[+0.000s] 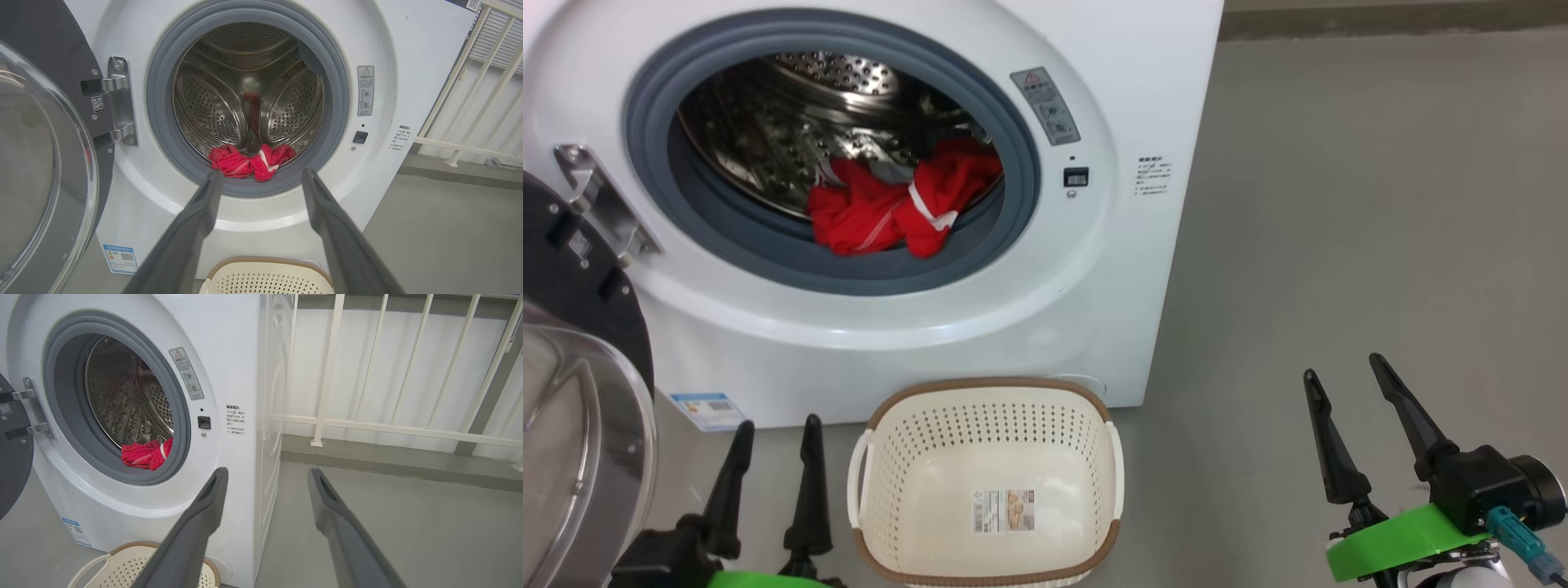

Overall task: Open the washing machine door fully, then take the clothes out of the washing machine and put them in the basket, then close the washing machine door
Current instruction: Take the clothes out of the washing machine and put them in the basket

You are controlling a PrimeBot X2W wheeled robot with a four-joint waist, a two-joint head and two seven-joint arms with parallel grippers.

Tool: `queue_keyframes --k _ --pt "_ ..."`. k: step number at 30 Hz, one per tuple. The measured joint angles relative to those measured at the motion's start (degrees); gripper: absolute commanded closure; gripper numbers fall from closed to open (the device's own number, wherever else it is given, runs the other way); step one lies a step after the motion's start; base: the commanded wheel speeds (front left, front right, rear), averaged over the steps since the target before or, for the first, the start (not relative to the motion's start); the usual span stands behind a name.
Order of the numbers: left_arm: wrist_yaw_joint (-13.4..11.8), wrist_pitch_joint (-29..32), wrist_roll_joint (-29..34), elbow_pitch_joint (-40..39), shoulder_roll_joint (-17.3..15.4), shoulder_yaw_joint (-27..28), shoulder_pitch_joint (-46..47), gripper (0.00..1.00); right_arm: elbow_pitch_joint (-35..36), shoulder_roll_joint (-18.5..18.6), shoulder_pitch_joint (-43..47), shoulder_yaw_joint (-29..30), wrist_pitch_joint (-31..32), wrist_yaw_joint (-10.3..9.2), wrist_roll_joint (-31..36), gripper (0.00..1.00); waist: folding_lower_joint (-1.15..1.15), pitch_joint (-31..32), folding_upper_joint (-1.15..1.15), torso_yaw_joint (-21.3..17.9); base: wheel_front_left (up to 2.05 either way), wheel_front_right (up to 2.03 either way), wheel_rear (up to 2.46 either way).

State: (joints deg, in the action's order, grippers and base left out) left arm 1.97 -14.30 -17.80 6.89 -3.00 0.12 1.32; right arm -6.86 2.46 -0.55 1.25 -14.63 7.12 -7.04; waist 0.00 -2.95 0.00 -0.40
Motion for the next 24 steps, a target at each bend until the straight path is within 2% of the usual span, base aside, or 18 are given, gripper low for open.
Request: queue_keyframes --k 13,24 --pt "-1.0 0.0 -0.4 0.9 0.2 -1.4 6.5 0.0 1.8 0.0 -3.0 0.0 0.0 0.0 0.1 0.0 0.0 -5.9 0.0 1.6 0.0 0.0 0.0" --pt "-1.0 -0.3 0.1 2.6 0.7 -1.5 17.1 0.0 3.1 0.0 -7.2 -0.1 0.0 0.01 1.2 0.0 0.0 -12.9 0.0 2.6 0.0 0.0 0.0"
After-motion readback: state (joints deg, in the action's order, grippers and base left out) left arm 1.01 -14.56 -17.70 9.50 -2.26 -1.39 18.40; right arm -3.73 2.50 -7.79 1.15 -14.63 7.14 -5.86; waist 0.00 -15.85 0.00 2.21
